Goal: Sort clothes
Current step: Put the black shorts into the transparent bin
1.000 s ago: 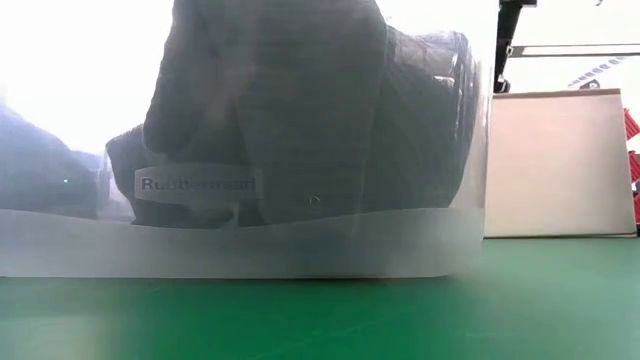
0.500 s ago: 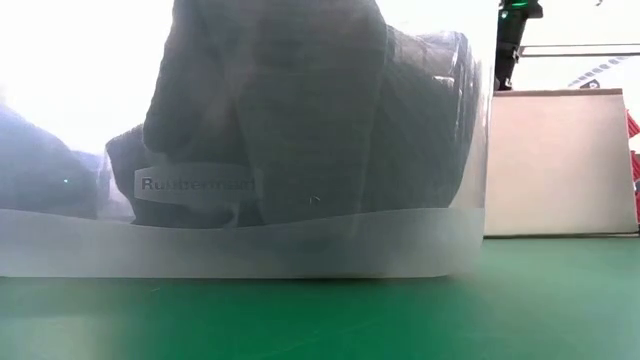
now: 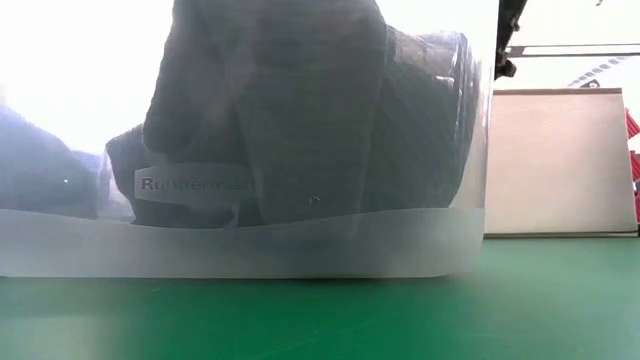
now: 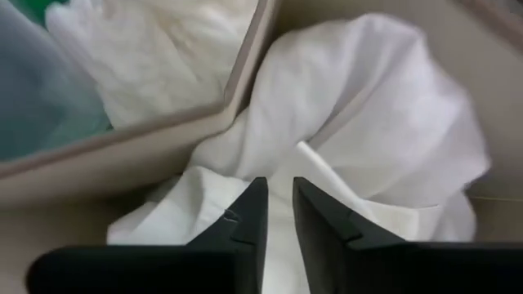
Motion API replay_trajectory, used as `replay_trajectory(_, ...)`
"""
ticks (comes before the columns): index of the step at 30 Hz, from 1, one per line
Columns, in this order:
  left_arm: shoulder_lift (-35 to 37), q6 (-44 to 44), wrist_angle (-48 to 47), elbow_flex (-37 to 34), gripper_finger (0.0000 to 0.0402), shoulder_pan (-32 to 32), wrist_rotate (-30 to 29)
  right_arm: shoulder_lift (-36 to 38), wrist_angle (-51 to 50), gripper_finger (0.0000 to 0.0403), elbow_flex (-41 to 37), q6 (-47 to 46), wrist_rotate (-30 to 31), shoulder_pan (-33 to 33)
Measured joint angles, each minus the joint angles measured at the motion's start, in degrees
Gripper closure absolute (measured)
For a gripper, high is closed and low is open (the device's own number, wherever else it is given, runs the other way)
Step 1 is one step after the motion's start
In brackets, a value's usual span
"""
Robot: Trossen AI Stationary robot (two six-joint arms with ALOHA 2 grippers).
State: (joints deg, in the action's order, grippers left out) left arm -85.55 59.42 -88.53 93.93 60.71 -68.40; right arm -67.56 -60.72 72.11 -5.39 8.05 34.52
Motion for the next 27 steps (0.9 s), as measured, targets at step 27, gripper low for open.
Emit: replay_trajectory(27,0.0,14.4,-1.6,19.6,0.0138,1.1,43.2,13.3,4.1,0.0316,6.6,-2.5,1.0,-15.7)
